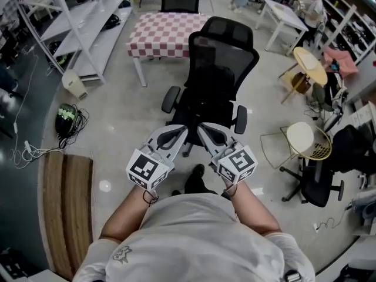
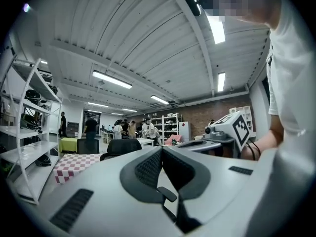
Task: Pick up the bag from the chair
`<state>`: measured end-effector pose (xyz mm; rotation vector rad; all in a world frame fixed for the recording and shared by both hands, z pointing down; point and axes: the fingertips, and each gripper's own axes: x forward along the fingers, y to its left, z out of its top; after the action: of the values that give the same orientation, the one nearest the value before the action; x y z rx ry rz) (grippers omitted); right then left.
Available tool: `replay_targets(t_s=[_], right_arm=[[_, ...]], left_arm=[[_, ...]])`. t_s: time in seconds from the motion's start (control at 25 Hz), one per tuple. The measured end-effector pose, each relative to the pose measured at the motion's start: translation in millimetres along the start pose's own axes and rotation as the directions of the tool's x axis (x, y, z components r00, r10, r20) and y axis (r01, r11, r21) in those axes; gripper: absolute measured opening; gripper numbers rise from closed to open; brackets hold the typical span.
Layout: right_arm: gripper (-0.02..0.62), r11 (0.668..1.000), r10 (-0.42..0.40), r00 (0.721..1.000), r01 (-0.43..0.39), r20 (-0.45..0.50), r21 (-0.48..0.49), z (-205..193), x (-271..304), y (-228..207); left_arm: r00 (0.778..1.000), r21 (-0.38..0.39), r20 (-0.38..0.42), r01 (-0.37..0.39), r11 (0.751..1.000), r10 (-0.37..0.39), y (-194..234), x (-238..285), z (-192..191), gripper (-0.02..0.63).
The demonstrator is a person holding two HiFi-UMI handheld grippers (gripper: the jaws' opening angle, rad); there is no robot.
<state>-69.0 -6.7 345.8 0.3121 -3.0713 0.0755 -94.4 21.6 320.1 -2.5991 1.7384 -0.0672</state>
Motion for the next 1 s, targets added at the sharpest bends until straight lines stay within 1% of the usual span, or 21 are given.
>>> replay_targets(t_s=[0.16, 0.32, 0.44, 0.68, 0.84, 1.0], right_arm=[[0.035, 1.000, 0.013, 1.000, -0.013, -0.004, 0.012, -5, 26, -21], [0.035, 1.000, 0.022, 1.000, -0.022, -0.002, 0.021, -2, 50, -50], [0.035, 0.999, 0.023, 1.000, -0.023, 0.003, 0.023, 1, 67, -78], [0.035, 1.000, 0.010, 1.000, -0.010, -0.001, 0.021, 1, 87, -144], [0.035, 0.999, 0.005, 1.000, -0.004, -0.012, 0.038, 1, 91, -186], [0.035, 0.999, -0.004, 1.000, 0.005, -0.015, 0.047, -6, 92, -222]], left_arm=[[1.000, -0.015, -0.010, -0.022, 1.000, 0.022, 31, 11, -11, 0.012], [0.999, 0.000, -0.016, -0.039, 0.999, 0.039, 61, 28, -10, 0.012], [0.999, -0.004, -0.016, -0.049, 0.999, 0.049, 86, 48, -8, 0.012], [0.999, -0.010, -0.007, -0.036, 0.999, 0.036, 123, 113, -11, 0.012], [1.000, -0.017, -0.011, -0.020, 1.000, 0.020, 135, 161, -9, 0.012], [1.000, -0.012, -0.017, -0.004, 1.000, 0.004, 141, 197, -13, 0.012]])
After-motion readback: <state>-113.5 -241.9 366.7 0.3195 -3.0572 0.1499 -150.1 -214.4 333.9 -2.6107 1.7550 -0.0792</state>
